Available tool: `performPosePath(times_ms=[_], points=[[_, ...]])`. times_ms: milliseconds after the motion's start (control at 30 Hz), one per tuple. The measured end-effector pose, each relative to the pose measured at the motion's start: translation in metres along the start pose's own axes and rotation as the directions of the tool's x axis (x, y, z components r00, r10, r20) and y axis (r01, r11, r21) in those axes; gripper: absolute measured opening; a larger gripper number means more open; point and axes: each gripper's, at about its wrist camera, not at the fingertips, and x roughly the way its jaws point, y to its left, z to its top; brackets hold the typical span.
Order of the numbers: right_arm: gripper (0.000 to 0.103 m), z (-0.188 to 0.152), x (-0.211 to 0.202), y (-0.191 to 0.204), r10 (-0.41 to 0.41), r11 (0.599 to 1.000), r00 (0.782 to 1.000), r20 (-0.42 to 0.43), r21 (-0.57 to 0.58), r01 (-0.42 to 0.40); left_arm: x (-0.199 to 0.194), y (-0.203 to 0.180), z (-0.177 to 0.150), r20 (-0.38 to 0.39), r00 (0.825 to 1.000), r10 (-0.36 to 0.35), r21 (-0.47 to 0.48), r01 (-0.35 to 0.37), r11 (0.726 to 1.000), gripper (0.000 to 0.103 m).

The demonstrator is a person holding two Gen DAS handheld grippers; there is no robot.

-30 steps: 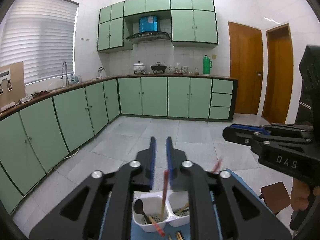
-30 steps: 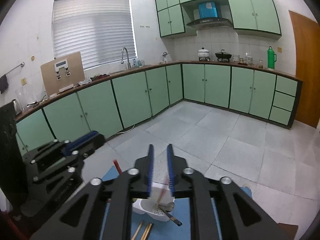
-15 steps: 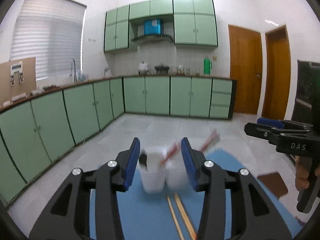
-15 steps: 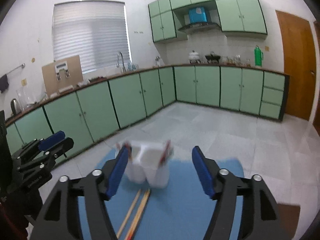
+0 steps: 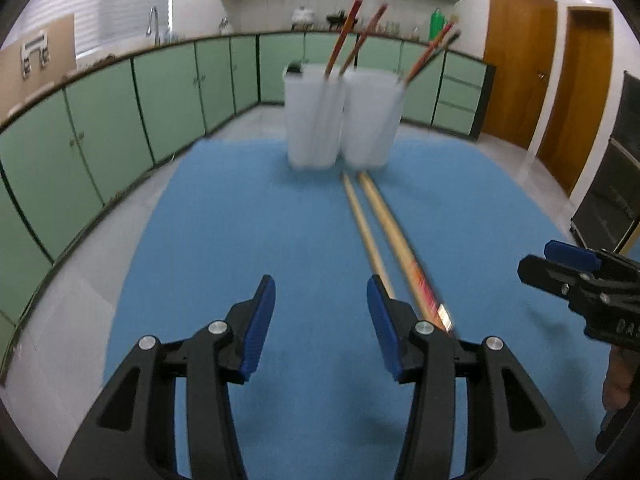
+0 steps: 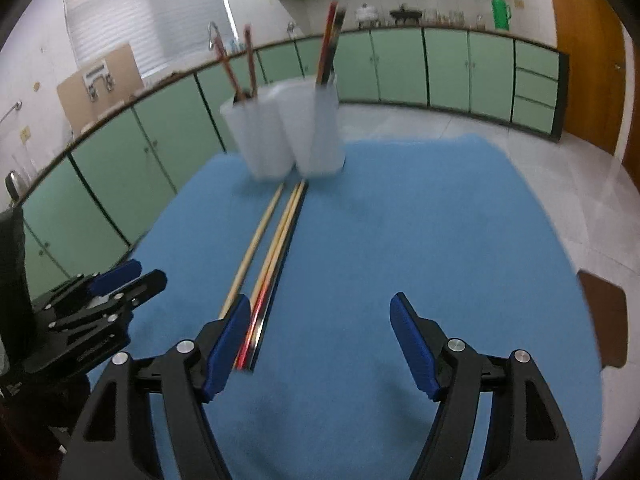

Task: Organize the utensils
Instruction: 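Move the left tool back over the chopsticks while the right tool grasps the black chopstick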

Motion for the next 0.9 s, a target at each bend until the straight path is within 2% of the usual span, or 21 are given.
performPosePath(times_ms=[133, 267, 600, 767, 900], points=[[0.071, -0.015, 0.011, 0.017, 0.001, 0.999, 0.999, -0.046, -0.044, -0.003, 0.007, -0.002, -0.019, -0.045, 0.999, 0.019, 0.003, -0.018, 1.000, 0.048], [0.071, -0.029, 0.017, 0.032, -0.031, 0.993, 0.998, -0.059, -0.116, 0.024, 0.008, -0.004, -0.020, -0.063, 0.998, 0.020, 0.003, -0.020, 1.000, 0.048], [0.070, -0.035, 0.034, 0.037, -0.074, 0.988, 0.992, -0.105, -0.140, 0.059, 0.010, -0.008, -0.015, -0.065, 0.998, 0.022, 0.008, -0.021, 1.000, 0.052], [0.069, -0.035, 0.037, 0.038, -0.090, 0.986, 0.991, -0.104, -0.150, 0.073, 0.013, -0.011, -0.014, -0.070, 0.997, 0.025, 0.011, -0.025, 1.000, 0.052], [0.069, -0.034, 0.031, 0.027, -0.132, 0.984, 0.987, -0.096, -0.135, 0.119, 0.014, -0.011, -0.014, -0.070, 0.997, 0.028, 0.005, -0.027, 1.000, 0.052]])
